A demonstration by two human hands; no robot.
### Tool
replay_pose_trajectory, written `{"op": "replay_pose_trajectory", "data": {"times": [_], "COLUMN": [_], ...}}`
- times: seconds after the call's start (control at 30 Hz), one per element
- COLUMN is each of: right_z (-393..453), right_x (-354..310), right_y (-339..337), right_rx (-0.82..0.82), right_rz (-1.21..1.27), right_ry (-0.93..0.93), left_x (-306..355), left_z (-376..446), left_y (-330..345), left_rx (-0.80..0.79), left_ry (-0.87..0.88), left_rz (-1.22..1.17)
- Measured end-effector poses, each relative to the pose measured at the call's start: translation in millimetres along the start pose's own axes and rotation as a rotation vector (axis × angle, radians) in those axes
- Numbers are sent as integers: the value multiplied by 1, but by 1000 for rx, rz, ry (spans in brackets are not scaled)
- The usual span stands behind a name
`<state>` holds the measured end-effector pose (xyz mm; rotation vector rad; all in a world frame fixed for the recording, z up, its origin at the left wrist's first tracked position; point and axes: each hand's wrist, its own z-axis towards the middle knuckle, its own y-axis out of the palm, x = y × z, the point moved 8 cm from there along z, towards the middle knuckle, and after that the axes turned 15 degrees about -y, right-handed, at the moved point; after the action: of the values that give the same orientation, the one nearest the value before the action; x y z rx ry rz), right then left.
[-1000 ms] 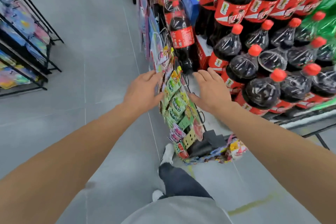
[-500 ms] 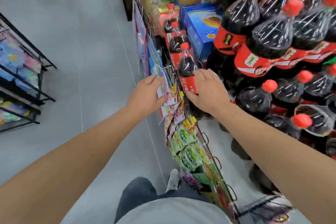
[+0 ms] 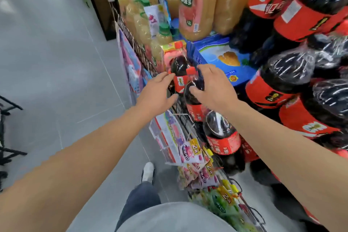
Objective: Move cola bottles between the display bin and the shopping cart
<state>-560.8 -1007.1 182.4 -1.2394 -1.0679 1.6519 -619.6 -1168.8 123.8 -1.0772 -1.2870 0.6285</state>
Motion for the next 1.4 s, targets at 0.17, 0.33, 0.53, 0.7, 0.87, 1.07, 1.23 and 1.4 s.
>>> {"op": "replay_pose_trajectory", "data": {"times": [0.17,0.33,0.53,0.7,0.87,1.07,1.23,1.4], "right_z": [55,88,98,109,114,108,104,102], "right_x": [12,25,37,45,47,49,47,55], "right_y": [11,18,26,42,57,50,46,37], "right_rx": [-11,-38,-59,-119,-172,9,106,162], "right_rz": [30,41,81,131,147,171,225,271], "right_ry": [188,333,461,506,514,560,535,520], "left_x": [5,24,39,35,32,71,76,87], "left_z": [79,148,195,208,203,179,172,161], "left_y": [-20,-34,-14,-6,-13,-33,-36,-37], "left_rx": [-53,-41,-81,-183,-174,-122,-111,-121], "left_ry": [151,303,394,301,328,542,571,634], "left_rz": [-23,13,61,-101,-163,-126,-117,-122]}}
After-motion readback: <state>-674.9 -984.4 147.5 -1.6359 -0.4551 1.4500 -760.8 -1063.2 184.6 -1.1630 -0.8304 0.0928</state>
